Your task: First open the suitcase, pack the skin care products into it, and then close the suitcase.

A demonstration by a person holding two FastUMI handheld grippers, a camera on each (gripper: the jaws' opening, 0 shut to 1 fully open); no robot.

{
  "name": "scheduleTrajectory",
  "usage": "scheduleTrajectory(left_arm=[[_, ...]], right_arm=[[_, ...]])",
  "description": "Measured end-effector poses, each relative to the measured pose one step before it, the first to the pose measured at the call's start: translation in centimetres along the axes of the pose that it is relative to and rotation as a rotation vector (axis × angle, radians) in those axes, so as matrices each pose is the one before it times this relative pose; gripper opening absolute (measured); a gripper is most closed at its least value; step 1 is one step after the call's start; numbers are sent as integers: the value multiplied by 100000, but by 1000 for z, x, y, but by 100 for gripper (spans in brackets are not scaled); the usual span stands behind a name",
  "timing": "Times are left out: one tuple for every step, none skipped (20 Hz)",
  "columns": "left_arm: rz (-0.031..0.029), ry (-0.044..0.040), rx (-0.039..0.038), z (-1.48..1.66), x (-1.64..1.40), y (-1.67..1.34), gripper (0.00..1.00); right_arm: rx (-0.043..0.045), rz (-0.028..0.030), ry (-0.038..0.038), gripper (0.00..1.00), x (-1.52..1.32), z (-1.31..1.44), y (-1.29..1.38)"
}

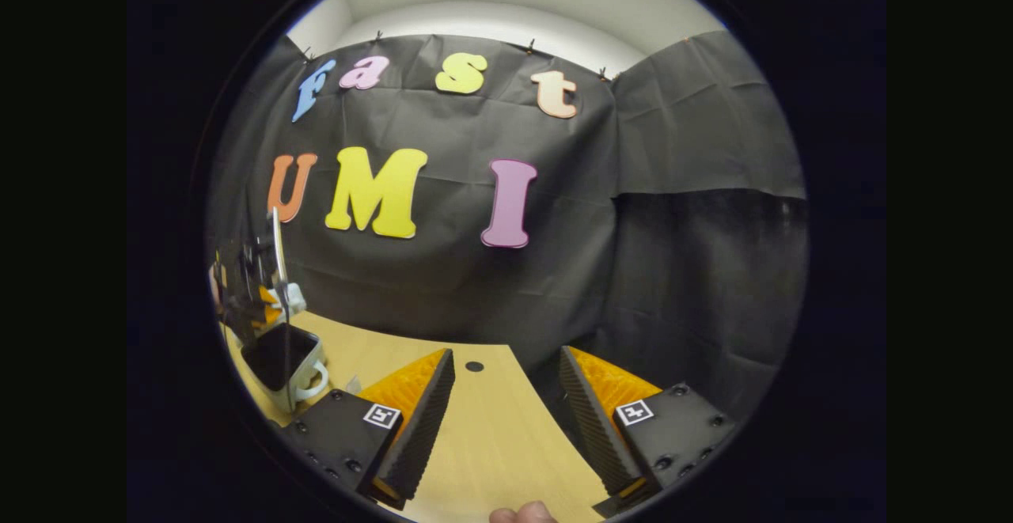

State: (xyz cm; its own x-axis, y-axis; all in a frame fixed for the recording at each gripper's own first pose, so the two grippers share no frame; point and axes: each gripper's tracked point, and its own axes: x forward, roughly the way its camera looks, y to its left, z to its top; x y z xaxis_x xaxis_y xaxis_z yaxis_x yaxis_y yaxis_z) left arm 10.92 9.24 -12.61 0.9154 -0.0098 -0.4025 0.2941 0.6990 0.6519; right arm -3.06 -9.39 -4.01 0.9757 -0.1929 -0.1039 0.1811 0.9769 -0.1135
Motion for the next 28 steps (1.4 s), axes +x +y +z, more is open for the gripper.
scheduleTrajectory(left_arm=[[3687, -2842, -4866, -64, -1013, 2374, 3], [3607, -3043, -5438, -317, -599, 2842, 3], [3274, -1945, -5851, -711, -374, 2856, 3], [3087, -1509, -4959, -629, -251, 2973, 3], [3650, -450, -3865, -1032, -380, 3146, 3], [3743, 96, -2996, -1363, -178, 3379, 3], [2113, 646, -3469, -1803, 397, 3102, 3], [404, 1283, -4401, -1904, 573, 2660, 3], [-531, -184, -3853, -1558, 708, 2611, 3], [-1418, 1240, -4721, -2185, 710, 2499, 3], [-1648, 733, -4620, -2129, 1190, 1875, 3], [-1135, 1354, -5151, -2490, 999, 1579, 3], [-544, 1559, -5567, -2876, 1108, 1523, 3], [-662, 1779, -5859, -2321, 704, 1222, 3], [-457, 2349, -6220, -2634, 152, 1265, 3], [-326, 2459, -5901, -2317, 667, 1087, 3], [-365, 2679, -5011, -2138, 544, 1000, 3], [-33, 3082, -3977, -1998, 829, 741, 3], [-53, 2240, -3547, -1707, 646, 792, 4], [-457, 1622, -3483, -1161, 526, 444, 4], [-115, 1604, -2964, -987, 399, 358, 5], [733, 639, -2407, -857, 284, 518, 6], [1098, 1036, -1837, -874, 16, 686, 9], [294, 1643, -902, -825, -44, 319, 13], [1198, 1567, 186, -714, 6, 416, 18], [-462, 1229, 151, -497, -135, -69, 23], [-236, -1805, -439, 216, 198, 76, 33], [27, -702, -845, 113, 45, 38, 35]], right_arm=[[-113, 1528, -324, 80, 92, 311, 953], [175, 1533, -233, 80, 20, 321, 1069], [518, 1749, -68, 80, 145, 309, 1124], [537, 1589, 177, 80, 113, 312, 1232], [693, 1903, 75, 80, 185, 318, 1305], [305, 1936, 27, 80, 119, 452, 1436], [58, 2132, 60, 80, 112, 324, 1356], [567, 2384, -238, 79, 30, 553, 1429], [535, 2137, -843, 80, -52, 872, 1207], [664, 2150, -1177, 79, -7, 967, 1149], [1170, 2196, -1376, 80, 106, 909, 1075], [963, 1134, -1042, 80, 288, 855, 796], [698, 344, 4, 80, 435, 248, 553], [823, -156, 1072, 80, 442, 23, 495], [628, -981, 2006, 80, 519, -277, 294], [799, -362, 1911, 80, 498, -287, 445], [-13, -845, 1819, 80, 376, -262, 370], [-627, -107, 1152, 80, 300, -261, 356], [-1285, -160, 1110, 80, 233, -323, 438], [-1182, 523, 506, 80, 108, -262, 372], [-1433, 265, 684, 80, 40, -263, 328], [-1050, 607, 748, 80, 53, -282, 375], [-241, 374, 938, 79, -17, -313, 204], [-157, 107, 607, 80, -12, -189, 86], [-8, 121, 71, 80, 65, -58, 51], [-362, -209, 27, 79, 121, -68, -76], [137, 232, 270, 80, 12, -77, 11], [176, -47, 340, 80, -24, -160, -121]])
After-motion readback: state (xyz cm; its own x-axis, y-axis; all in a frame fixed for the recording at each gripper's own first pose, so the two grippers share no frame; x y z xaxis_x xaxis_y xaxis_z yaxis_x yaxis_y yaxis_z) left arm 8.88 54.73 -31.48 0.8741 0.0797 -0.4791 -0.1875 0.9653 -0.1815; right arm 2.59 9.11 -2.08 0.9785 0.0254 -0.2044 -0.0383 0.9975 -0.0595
